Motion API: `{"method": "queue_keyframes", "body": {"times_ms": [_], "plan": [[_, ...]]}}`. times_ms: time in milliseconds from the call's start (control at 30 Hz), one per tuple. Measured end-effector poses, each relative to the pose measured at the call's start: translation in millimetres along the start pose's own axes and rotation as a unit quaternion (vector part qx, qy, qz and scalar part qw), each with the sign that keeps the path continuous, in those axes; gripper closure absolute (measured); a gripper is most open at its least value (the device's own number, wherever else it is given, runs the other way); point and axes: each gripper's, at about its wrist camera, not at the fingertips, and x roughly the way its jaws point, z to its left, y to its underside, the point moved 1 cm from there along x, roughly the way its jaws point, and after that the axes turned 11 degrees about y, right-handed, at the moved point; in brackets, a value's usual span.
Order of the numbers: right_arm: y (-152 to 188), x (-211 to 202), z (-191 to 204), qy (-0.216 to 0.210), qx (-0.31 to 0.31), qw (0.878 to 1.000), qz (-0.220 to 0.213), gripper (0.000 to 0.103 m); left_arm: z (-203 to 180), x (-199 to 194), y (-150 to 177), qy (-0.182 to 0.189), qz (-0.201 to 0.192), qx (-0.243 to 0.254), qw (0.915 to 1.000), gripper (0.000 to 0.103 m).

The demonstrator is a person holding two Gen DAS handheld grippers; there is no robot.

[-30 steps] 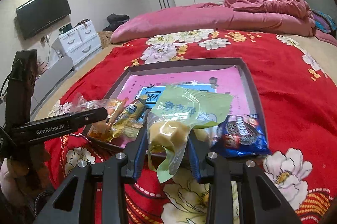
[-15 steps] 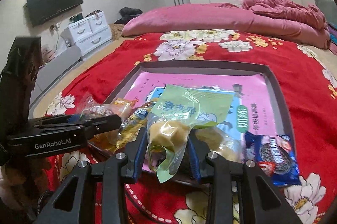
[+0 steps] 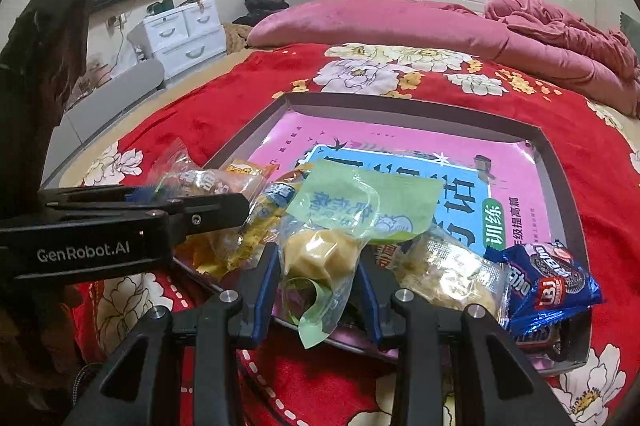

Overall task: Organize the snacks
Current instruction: 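Carry the clear bag over the tray with the left tool while the right tool carries the pale green bag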

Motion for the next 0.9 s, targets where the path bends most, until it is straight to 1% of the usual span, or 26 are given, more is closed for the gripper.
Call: {"method": "queue_keyframes", "body": {"times_ms": [300,367,433,633,667,700,900], "plan": [[1,-3,-1,0.006,0.0,1.0,-0.004,0.064,-1,1,1,0.0,0.003,0.002,1.0,0.051],[1,-5,-1,0.008,0.0,1.0,-0.006,0.059,-2,1,1,0.0,0.005,0.003,1.0,0.051],[1,-7,-2,0.009,0.001,1.0,-0.009,0.056,-2,2,0,-0.001,0.006,0.004,1.0,0.051],[1,-12,-4,0.013,0.002,1.0,-0.013,0.052,-5,3,-1,-0.001,0.009,0.007,0.9999,0.051],[1,-13,-4,0.015,0.003,1.0,-0.013,0.049,-5,4,-1,-0.001,0.009,0.008,0.9999,0.051],[0,-14,-6,0.019,0.004,1.0,-0.014,0.048,-6,4,-1,-0.002,0.009,0.008,0.9999,0.051],[3,-24,-16,0.023,0.015,0.999,-0.019,0.047,-9,5,-2,-0.002,0.011,0.009,0.9999,0.051]]}}
